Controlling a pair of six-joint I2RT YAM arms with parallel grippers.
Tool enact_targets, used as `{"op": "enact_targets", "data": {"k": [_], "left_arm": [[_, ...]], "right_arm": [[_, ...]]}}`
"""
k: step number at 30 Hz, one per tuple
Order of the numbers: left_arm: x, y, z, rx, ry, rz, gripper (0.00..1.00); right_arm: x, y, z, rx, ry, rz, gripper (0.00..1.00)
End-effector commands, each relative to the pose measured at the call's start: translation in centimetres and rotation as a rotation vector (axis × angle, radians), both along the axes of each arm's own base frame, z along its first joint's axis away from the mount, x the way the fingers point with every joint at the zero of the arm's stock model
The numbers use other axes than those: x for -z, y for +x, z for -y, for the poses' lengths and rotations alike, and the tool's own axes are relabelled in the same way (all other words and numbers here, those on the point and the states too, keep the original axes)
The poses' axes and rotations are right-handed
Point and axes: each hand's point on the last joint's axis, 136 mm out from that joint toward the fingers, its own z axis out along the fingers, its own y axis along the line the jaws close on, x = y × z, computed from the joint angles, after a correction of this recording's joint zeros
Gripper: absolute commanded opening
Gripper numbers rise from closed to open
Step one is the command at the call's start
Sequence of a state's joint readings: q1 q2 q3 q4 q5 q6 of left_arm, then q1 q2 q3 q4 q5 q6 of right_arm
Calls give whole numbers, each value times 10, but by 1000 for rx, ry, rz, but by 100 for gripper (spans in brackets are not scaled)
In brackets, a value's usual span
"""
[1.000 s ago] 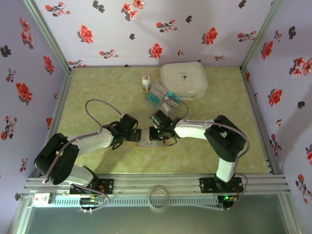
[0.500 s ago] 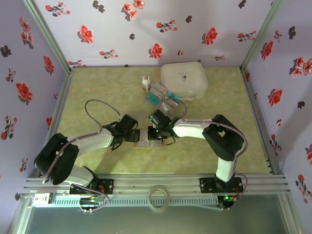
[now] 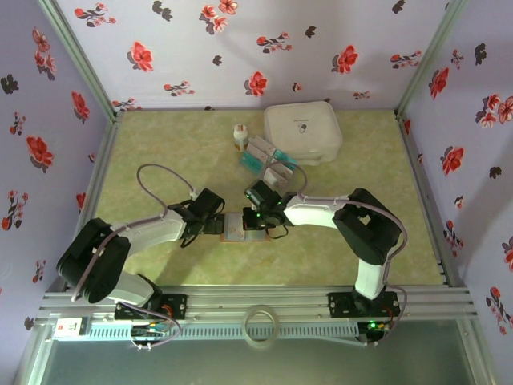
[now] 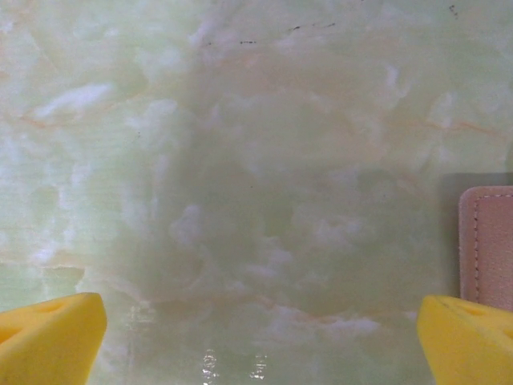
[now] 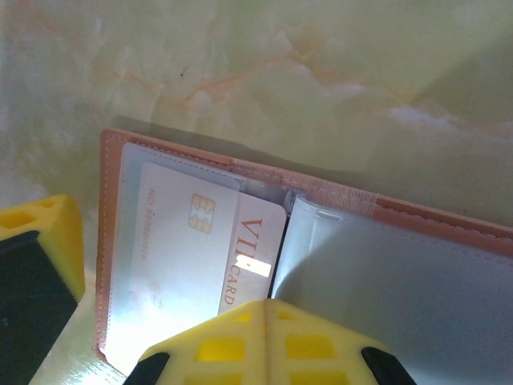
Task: Put the credit cards into the card holder
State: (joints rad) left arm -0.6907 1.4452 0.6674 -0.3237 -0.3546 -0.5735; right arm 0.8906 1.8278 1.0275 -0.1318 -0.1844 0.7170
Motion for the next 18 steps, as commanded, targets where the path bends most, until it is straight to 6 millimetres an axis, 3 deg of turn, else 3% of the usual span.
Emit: {"op": "enact_targets", "data": {"k": [1, 18], "left_arm": [[5, 2, 1, -8, -3, -7, 100], [16, -1, 6, 6, -18, -30, 100]], "right_arm": [[-2, -1, -9, -12, 7, -10, 2], [-5, -4, -29, -43, 22, -16, 2]]}}
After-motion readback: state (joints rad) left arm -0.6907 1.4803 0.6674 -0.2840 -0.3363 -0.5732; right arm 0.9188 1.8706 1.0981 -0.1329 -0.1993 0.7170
